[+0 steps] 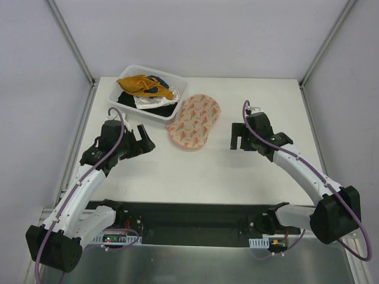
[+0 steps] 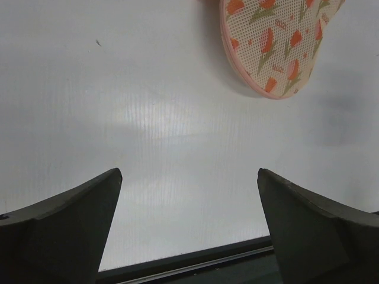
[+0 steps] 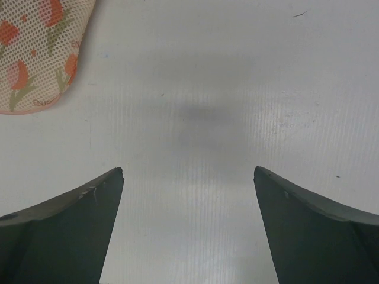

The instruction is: Unzip the laundry bag and remove the bra

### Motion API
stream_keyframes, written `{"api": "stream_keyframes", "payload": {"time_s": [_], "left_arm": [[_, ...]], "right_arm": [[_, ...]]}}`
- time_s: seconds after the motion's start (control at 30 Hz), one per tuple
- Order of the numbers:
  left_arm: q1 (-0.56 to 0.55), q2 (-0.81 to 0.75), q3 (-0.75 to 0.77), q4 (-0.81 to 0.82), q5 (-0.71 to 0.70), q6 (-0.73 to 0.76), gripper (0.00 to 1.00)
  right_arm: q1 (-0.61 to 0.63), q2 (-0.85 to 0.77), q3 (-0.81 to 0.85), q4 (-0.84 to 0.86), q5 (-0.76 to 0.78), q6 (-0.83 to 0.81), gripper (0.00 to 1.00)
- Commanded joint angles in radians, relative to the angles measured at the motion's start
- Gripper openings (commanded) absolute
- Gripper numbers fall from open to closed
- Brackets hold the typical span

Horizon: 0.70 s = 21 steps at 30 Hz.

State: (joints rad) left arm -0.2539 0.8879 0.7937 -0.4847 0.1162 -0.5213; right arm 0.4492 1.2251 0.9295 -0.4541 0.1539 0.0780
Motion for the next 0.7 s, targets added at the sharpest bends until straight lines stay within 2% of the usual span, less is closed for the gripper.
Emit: {"api": "stream_keyframes", "payload": {"time_s": [0.0,0.27,0.43,0.53,0.67], "left_arm": [[0.005,0.025,0.01,-0.006,0.043,0.003,0.99],[0.001,0.066,0.012,-0.006,0.057,-0.008,0.99],[-0.057,0.167,0.039,0.004,0.065,-0.052,0.99],[-0.077,0.245,0.052,0.069,0.134,-0.107,0.99],[-0.155,0.387,0.149,0.104,0.145,-0.138,0.99]], "right_arm": [[0.006,-0.019,0.028,0.026,-0.011,0.022,0.96],[0.043,-0.036,0.025,0.005,0.05,0.002,0.96],[0.068,-0.062,0.032,-0.014,0.056,0.008,0.96],[0.083,-0.069,0.043,-0.026,0.053,0.014,0.96],[0.115,-0.07,0.052,-0.038,0.072,0.02,0.96]]}}
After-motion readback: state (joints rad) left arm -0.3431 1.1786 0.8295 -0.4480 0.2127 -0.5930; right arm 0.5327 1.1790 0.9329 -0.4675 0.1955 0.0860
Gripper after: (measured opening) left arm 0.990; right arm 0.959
